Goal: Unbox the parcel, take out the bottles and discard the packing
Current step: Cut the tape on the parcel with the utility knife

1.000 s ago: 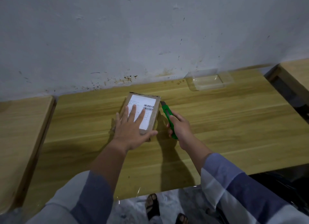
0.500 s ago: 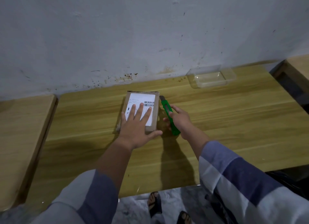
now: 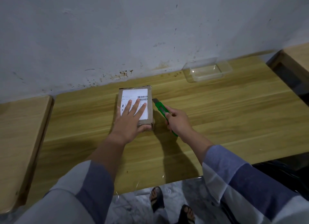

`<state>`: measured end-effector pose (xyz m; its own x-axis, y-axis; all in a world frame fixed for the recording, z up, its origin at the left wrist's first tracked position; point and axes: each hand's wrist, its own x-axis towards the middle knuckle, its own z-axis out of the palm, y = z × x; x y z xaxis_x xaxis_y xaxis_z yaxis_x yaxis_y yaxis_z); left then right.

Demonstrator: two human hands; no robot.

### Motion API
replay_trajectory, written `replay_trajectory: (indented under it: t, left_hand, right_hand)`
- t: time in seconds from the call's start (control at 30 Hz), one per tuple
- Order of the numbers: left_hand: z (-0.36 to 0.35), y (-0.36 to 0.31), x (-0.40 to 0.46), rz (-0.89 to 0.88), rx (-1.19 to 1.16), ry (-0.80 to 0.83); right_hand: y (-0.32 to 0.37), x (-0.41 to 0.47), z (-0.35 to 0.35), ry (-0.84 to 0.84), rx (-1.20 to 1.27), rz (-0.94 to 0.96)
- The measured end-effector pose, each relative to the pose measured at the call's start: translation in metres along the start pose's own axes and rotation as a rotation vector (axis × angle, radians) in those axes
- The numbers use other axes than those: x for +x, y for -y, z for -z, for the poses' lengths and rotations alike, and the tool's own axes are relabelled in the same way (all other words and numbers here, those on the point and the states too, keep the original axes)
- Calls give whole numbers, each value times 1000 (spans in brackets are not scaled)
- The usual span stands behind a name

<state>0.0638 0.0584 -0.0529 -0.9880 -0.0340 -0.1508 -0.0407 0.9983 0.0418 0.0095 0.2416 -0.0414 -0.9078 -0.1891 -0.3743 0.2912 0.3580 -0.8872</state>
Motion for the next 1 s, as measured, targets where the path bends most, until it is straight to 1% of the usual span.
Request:
replay_trajectory:
  t: [0.13, 0.43, 0.6, 1.0]
  left_hand:
    - [1, -4, 0, 28, -19, 10]
    - [2, -7, -1, 32, -9, 10]
    - [1, -6, 0, 46, 4, 20]
    - [-1, -12, -2, 77, -10, 14]
  right_hand:
    - [-4, -9, 4, 32, -13, 1]
    - [-8, -26, 14, 71, -78, 19]
    - [-15, -35, 16, 75, -125, 49]
    - [-22, -58, 23, 75, -209, 46]
